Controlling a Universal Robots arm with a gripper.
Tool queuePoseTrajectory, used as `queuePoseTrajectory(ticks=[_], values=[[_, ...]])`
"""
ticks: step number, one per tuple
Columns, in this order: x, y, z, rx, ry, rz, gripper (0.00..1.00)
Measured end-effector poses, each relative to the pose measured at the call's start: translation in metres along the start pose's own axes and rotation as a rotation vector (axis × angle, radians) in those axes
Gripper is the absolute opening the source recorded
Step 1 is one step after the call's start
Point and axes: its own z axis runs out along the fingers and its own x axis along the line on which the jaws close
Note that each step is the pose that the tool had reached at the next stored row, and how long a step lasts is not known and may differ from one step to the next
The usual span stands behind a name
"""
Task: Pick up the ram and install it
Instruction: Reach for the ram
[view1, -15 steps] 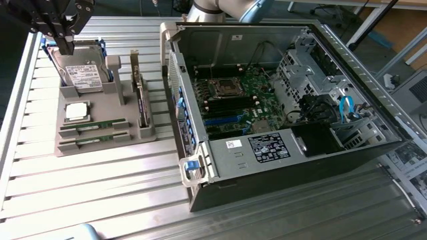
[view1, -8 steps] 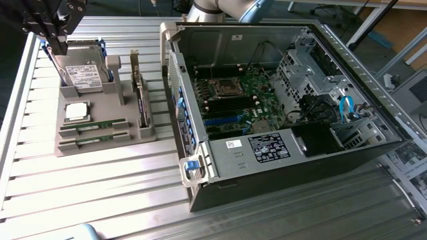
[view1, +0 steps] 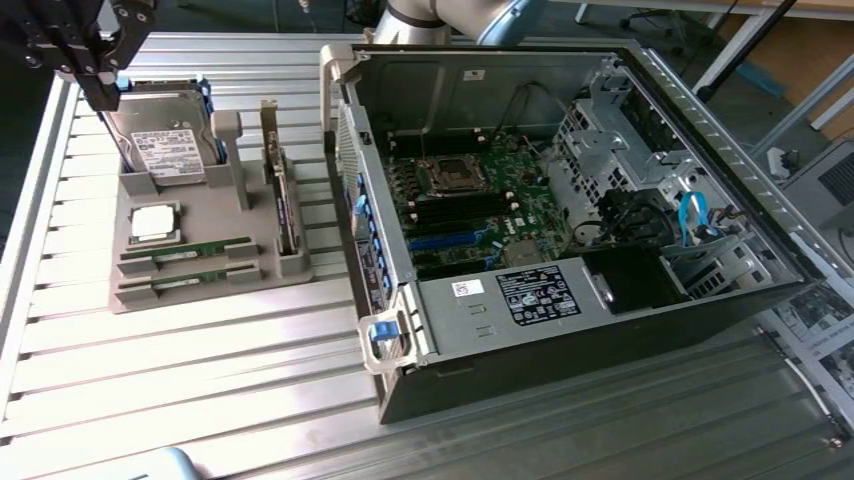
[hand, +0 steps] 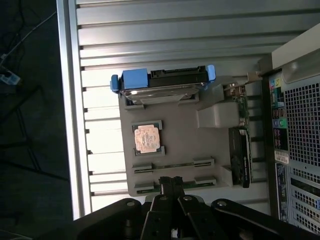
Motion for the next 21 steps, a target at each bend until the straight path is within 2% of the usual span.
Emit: queuePoseTrajectory(ticks=[21], values=[[0.028, -0.0021, -0.0008, 0.0001, 0.0000, 0.000, 0.11]])
